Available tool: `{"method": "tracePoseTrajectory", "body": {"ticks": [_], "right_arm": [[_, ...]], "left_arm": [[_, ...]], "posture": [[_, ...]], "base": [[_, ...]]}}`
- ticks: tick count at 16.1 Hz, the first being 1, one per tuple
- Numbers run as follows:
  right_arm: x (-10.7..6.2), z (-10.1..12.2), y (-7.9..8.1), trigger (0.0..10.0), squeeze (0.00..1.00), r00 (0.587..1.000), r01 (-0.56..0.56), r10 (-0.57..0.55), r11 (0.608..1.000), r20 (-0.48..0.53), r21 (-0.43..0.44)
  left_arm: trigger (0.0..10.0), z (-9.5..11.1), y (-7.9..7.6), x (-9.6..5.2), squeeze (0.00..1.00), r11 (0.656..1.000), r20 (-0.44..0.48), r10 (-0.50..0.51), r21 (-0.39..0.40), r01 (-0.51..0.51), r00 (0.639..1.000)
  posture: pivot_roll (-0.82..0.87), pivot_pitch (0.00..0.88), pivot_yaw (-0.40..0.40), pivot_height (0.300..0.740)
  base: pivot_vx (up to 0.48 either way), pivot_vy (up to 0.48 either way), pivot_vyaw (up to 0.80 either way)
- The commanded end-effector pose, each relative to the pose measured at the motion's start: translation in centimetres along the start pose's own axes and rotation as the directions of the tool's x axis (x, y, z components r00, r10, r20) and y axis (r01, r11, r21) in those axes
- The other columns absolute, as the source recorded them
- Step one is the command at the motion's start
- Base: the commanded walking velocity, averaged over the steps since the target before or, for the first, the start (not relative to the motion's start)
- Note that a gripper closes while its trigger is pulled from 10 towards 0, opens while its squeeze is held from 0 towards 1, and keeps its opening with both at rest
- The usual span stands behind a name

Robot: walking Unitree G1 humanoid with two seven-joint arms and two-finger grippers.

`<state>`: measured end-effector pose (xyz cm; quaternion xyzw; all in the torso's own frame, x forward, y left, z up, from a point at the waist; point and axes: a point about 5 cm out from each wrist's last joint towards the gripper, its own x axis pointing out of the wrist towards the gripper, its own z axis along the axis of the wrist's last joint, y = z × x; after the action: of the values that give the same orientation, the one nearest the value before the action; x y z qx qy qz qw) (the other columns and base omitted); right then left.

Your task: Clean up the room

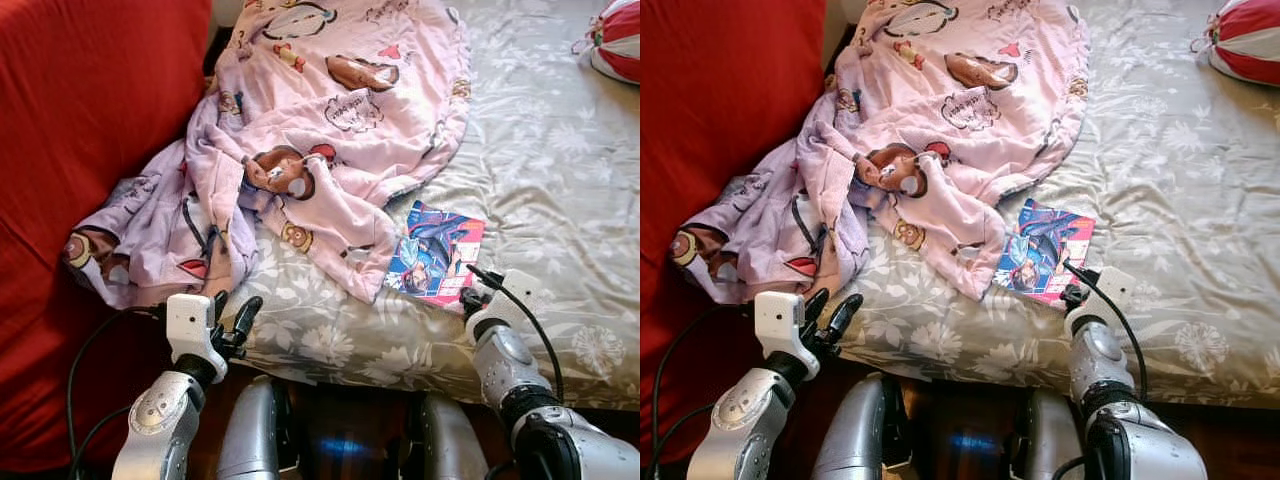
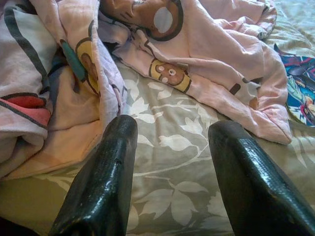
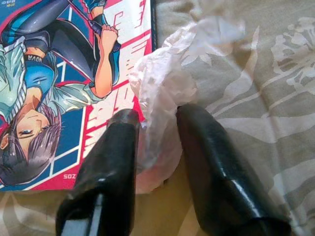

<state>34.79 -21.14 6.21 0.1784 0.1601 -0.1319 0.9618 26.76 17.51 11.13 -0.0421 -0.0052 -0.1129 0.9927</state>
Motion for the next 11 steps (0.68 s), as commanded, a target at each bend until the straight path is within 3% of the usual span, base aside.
{"method": "tracePoseTrajectory", "body": {"ticks": [1,8,11], "right_arm": [[-0.16,-0.71,-0.4,0.0,0.0,1.0,0.013,-0.013,1.0,-0.024,-0.005],[-0.19,-0.83,-0.62,0.0,0.0,0.999,0.022,-0.022,1.0,-0.032,-0.019],[-0.23,-0.91,-0.68,0.0,0.0,0.999,0.026,-0.027,0.999,-0.029,-0.023]], "left_arm": [[10.0,-0.29,0.43,-0.6,0.0,1.0,-0.024,0.012,-0.003,-0.012,1.0],[10.0,-0.43,0.54,-0.45,0.0,1.0,-0.032,0.009,0.0,-0.009,0.999],[10.0,-0.65,0.64,-0.24,0.0,1.0,-0.035,0.012,-0.001,-0.012,0.999]], "posture": [[0.18,0.31,0.058,0.601],[0.18,0.293,0.06,0.601],[0.17,0.242,0.06,0.601]], "base": [[0.0,0.0,0.0],[0.0,0.0,0.0],[0.0,0.0,0.0]]}}
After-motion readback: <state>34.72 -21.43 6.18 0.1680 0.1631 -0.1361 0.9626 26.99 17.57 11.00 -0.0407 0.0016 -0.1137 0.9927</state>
